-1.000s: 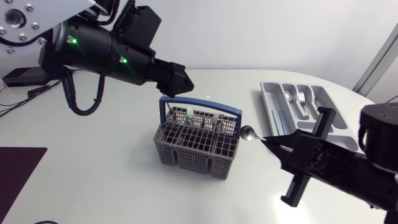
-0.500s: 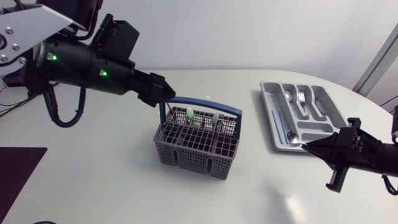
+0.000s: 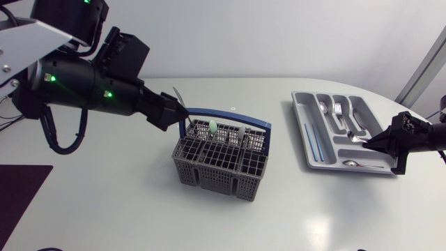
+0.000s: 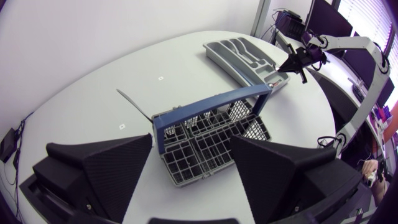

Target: Unload the cutlery basket into the drawer organizer.

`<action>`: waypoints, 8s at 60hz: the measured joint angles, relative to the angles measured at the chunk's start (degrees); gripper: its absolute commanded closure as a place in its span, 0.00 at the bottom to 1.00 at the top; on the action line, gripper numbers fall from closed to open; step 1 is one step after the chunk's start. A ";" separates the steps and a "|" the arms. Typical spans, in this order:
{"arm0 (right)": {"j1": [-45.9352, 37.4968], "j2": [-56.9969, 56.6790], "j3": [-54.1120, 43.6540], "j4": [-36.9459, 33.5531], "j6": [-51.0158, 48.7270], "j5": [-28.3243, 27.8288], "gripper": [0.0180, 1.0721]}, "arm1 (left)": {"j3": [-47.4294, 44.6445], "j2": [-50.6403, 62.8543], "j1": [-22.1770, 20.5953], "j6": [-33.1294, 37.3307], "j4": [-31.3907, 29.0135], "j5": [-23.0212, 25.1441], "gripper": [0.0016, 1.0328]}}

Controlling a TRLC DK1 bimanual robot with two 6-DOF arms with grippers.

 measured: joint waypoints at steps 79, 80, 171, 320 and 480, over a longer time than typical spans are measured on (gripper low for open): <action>13.64 -10.93 -4.42 7.52 11.56 3.61 0.20 | -31.10 -12.48 -4.42 17.59 14.99 -8.83 0.09; 14.43 -11.23 -4.68 7.85 12.70 3.45 0.20 | -31.39 -12.41 -4.39 17.75 15.58 -9.07 0.10; 41.97 10.40 14.69 7.93 60.78 1.20 0.95 | -28.85 15.78 1.55 23.43 40.22 -12.90 0.90; 42.42 15.23 18.82 8.00 68.26 -8.85 0.95 | -34.93 8.13 -0.11 37.03 36.92 -4.61 0.92; 42.01 4.92 4.90 13.22 68.98 -4.46 0.95 | -26.91 12.46 8.04 38.73 26.77 9.68 0.93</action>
